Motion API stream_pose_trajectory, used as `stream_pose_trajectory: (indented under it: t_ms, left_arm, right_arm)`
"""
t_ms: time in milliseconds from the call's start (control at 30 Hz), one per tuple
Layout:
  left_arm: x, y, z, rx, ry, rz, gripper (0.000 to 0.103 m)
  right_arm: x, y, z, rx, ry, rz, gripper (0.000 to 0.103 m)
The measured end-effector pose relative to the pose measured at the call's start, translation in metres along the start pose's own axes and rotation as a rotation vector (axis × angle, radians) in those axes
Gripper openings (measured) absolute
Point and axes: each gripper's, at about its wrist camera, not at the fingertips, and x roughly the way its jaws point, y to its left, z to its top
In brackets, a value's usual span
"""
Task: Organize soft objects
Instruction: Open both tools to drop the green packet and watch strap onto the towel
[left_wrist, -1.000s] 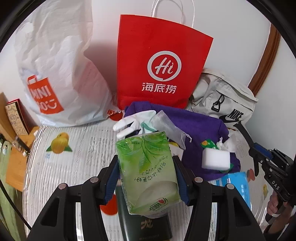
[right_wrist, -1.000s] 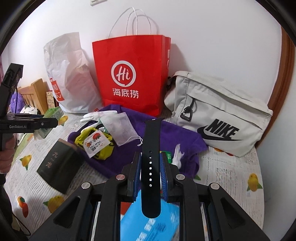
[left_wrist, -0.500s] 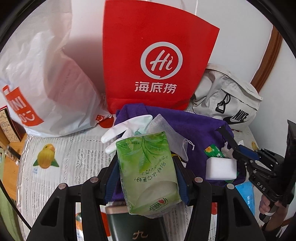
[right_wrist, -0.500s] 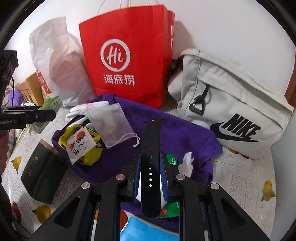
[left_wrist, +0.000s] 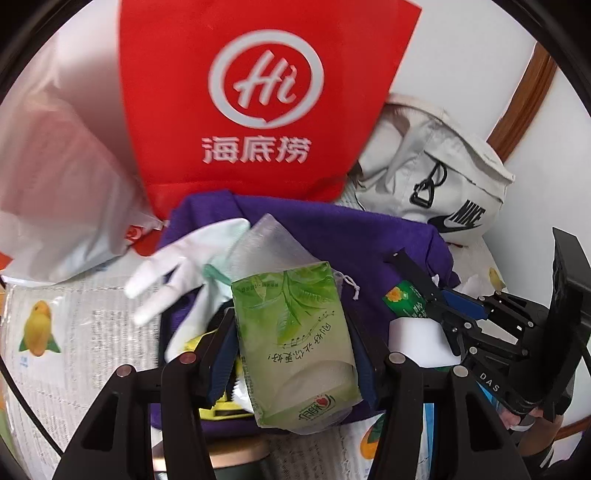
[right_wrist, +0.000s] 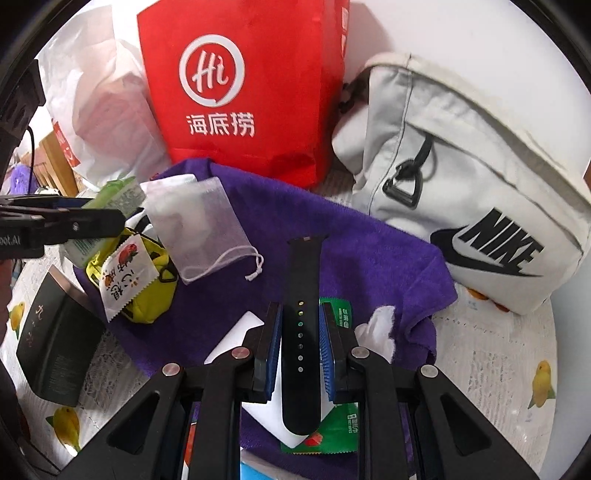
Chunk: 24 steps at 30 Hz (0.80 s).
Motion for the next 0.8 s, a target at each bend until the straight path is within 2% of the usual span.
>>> stream_pose_trajectory:
  t_ms: [400, 467, 500, 533, 600, 633, 667, 800]
  left_arm:
    - [0.036, -0.014, 0.011, 0.031, 0.053, 0.01, 0.055]
    - [0.04, -0.013, 0.011, 0.024, 0.062, 0.005, 0.055]
    - [0.04, -0.014, 0.011, 0.025, 0.059, 0.003, 0.055]
    - [0.04, -0.014, 0.011, 0.026, 0.059, 0.008, 0.057]
    - [0.04, -0.014, 0.012, 0.016, 0.063, 0.013, 0.065]
    - [0.037, -0.012, 0.013, 0.0, 0.058, -0.002, 0.076]
    - [0.035, -0.011, 0.014, -0.012, 0.053, -0.007, 0.081]
    - [0.023, -0.009, 0.016, -0.031, 0.034, 0.01, 0.082]
  right_arm:
    - [0.01, -0.006, -0.003, 0.021, 0.035, 0.009, 0.021]
    - [0.009, -0.005, -0.003, 0.019, 0.032, 0.004, 0.025]
    - [0.008, -0.005, -0.003, 0.018, 0.031, 0.003, 0.031]
    - [0.006, -0.004, -0.004, 0.017, 0.026, 0.002, 0.039]
    - [0.0, -0.003, -0.004, 0.012, 0.009, -0.006, 0.046]
    - [-0.002, -0.002, -0.004, 0.009, 0.003, -0.008, 0.047]
    - [-0.004, -0.002, -0.004, 0.008, -0.001, -0.006, 0.047]
    - [-0.013, -0.001, -0.001, 0.017, -0.008, 0.005, 0.049]
